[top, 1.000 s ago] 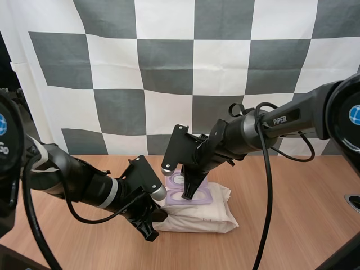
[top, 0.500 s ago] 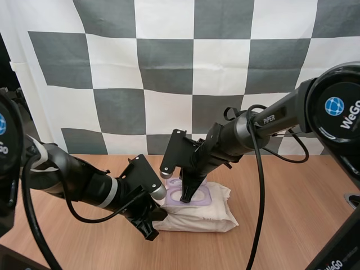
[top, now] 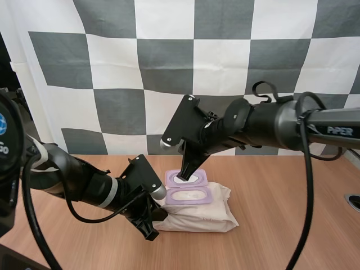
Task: Open the wet wipes lid
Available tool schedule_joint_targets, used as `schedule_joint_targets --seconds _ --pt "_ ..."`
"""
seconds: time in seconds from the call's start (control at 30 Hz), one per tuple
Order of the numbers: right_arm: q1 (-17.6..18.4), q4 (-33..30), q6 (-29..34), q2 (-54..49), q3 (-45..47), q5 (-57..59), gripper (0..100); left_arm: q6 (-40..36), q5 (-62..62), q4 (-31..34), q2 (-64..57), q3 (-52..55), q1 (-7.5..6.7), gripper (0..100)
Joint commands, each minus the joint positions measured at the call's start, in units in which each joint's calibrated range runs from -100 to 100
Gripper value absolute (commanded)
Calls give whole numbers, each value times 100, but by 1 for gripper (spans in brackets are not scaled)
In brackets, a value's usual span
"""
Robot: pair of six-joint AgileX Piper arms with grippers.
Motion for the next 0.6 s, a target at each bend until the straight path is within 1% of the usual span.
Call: schedule_joint_targets --seconds 0.0,0.03,0.07,0.1,0.17,0.23,0.27,0.37,0.47,0.53,0.57 --pt "-4 -414 573 -763 4 60 0 75 181 241 7 -41 2 1" --pt "-4 -662 800 -970 4 149 0 75 222 296 7 -58 2 5" --pt "-4 -1043 1166 -1154 4 303 0 75 258 339 7 -75 2 12" --pt "-4 -1438 1561 -1319 4 511 0 75 258 350 7 -90 2 22" --pt "-4 -2214 2199 -1574 4 1008 0 75 258 360 7 -90 2 51" --pt "-4 -2800 2660 -1824 4 1355 0 75 224 349 7 -90 2 95" --pt "-4 -3020 2825 -1919 4 1432 0 75 144 349 7 -90 2 100" --pt "-18 -3495 3481 -2210 4 1605 0 75 -164 326 7 -101 2 100" --pt "-117 -3582 4059 -2353 4 1637 0 75 -185 364 -21 -178 2 100" --pt "-188 -3582 4232 -2416 -29 1637 0 75 -120 340 -181 -298 2 100" --pt "-222 -3582 4322 -2426 -83 1637 0 75 -5 297 -279 -349 31 100"
